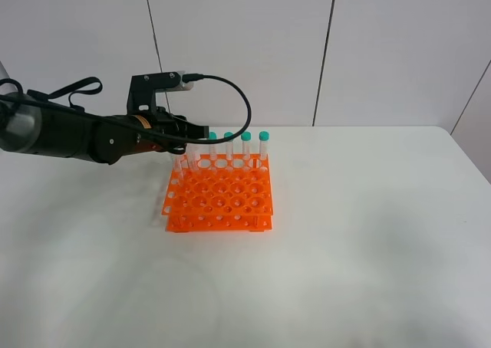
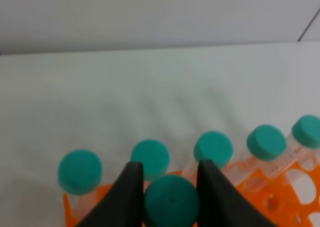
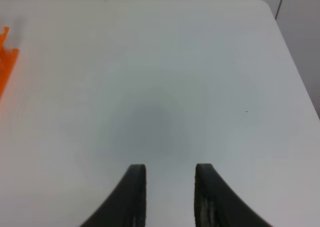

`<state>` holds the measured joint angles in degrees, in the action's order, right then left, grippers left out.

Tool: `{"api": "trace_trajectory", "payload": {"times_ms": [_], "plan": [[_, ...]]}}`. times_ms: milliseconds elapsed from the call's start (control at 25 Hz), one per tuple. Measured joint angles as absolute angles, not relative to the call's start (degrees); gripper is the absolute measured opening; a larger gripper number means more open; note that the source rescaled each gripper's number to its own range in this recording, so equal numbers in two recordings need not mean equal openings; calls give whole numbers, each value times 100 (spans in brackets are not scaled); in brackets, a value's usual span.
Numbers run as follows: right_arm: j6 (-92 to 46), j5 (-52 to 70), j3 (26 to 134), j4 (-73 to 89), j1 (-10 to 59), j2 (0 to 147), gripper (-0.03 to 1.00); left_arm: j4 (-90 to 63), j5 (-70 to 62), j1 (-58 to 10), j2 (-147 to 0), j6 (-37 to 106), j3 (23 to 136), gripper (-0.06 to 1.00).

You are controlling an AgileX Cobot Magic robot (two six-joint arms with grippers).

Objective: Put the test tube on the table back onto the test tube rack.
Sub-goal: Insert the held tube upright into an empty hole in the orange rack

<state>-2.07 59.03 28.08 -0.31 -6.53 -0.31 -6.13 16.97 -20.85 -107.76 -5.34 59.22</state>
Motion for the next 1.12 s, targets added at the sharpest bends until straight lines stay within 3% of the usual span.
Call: {"api": "trace_trajectory", "payload": {"times_ms": [1120], "plan": [[-207,5903,2808,-31,-653,-31,36,-544,2019,-2131,-11142,-540,5922,0]]}}
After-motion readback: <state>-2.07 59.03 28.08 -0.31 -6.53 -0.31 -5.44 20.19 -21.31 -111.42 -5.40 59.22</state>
